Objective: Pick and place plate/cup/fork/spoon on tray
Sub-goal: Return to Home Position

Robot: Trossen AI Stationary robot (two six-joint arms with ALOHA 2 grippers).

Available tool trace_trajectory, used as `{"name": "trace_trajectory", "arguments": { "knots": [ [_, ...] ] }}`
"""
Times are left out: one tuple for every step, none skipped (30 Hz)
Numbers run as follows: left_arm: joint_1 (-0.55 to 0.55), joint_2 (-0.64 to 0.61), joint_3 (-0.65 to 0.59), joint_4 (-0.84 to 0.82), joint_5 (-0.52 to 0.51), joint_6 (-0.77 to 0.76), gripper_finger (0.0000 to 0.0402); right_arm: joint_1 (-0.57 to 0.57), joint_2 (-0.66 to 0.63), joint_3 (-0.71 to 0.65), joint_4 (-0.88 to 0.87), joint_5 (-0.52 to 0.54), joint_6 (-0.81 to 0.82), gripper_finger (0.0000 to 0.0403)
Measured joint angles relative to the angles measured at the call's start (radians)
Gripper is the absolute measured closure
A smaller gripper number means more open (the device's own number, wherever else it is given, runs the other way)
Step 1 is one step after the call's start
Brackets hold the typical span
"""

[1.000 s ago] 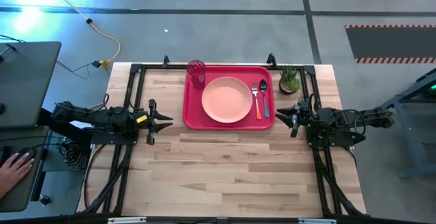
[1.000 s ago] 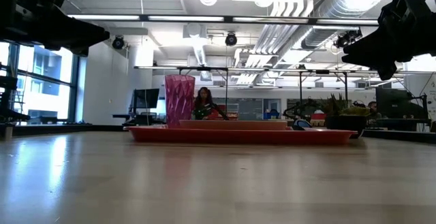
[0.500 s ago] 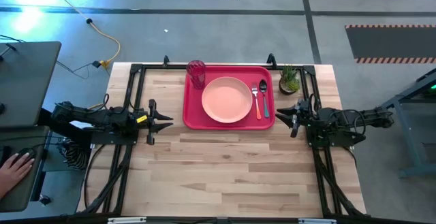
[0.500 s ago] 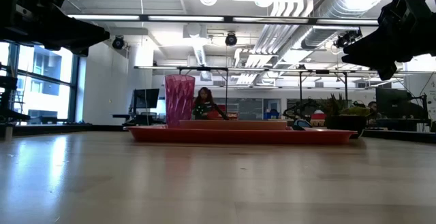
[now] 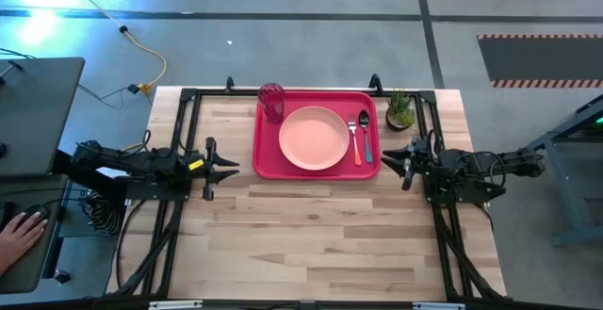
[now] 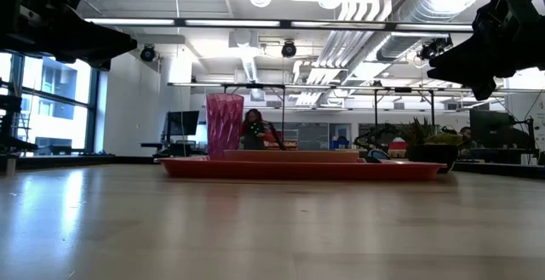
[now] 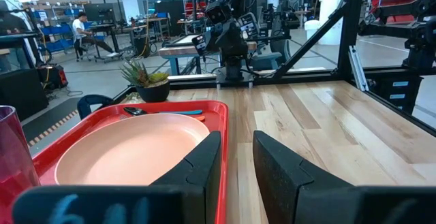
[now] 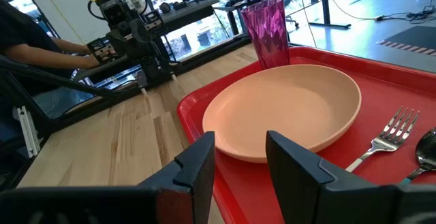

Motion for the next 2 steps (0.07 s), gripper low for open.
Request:
{"name": "trace_trajectory", "arguments": {
  "knots": [
    [0.0,0.0,0.0,0.0,0.0,0.0,0.0326,0.0,0.0,0.0,0.0,0.0,0.0,0.0279],
    [0.0,0.0,0.0,0.0,0.0,0.0,0.0326,0.0,0.0,0.0,0.0,0.0,0.0,0.0279]
  ]
}}
